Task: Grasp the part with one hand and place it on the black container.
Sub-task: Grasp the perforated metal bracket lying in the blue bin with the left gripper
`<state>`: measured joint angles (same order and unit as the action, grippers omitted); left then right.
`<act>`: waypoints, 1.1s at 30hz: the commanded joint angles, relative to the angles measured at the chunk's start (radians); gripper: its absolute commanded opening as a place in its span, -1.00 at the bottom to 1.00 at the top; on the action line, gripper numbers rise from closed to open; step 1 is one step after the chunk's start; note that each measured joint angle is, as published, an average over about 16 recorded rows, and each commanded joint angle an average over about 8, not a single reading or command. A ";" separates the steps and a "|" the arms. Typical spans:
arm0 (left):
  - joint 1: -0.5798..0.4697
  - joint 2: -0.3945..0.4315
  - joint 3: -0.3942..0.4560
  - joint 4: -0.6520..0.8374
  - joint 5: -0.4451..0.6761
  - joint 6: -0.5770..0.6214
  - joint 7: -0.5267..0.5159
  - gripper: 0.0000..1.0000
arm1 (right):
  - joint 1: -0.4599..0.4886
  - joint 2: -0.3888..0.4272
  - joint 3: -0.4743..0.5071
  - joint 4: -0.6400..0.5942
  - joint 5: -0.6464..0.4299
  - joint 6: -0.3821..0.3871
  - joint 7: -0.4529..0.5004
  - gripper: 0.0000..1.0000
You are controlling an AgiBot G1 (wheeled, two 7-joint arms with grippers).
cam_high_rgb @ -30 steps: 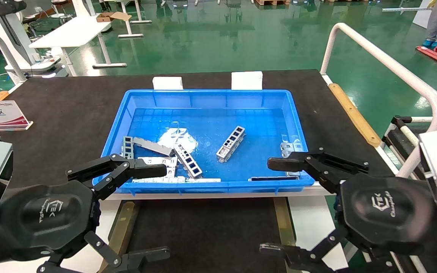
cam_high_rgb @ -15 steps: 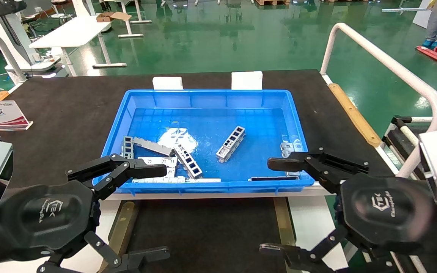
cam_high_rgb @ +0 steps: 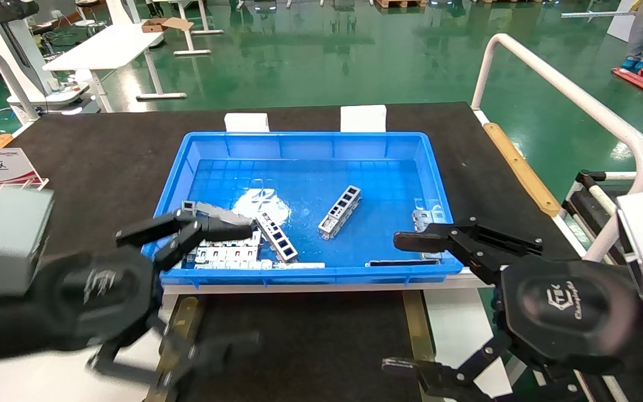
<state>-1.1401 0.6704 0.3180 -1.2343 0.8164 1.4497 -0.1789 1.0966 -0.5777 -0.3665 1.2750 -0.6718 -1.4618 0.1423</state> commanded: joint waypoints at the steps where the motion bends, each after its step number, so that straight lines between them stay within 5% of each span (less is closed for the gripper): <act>1: -0.014 0.013 0.007 0.017 0.016 -0.011 -0.003 1.00 | 0.000 0.000 0.000 0.000 0.000 0.000 0.000 1.00; 18: -0.179 0.239 0.151 0.175 0.307 -0.207 -0.030 1.00 | 0.000 0.000 0.000 0.000 0.000 0.000 0.000 1.00; 33: -0.327 0.497 0.249 0.484 0.518 -0.436 -0.041 1.00 | 0.000 0.000 0.000 0.000 0.000 0.000 0.000 1.00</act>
<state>-1.4645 1.1661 0.5641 -0.7461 1.3271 1.0167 -0.2126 1.0968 -0.5776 -0.3670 1.2749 -0.6715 -1.4617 0.1421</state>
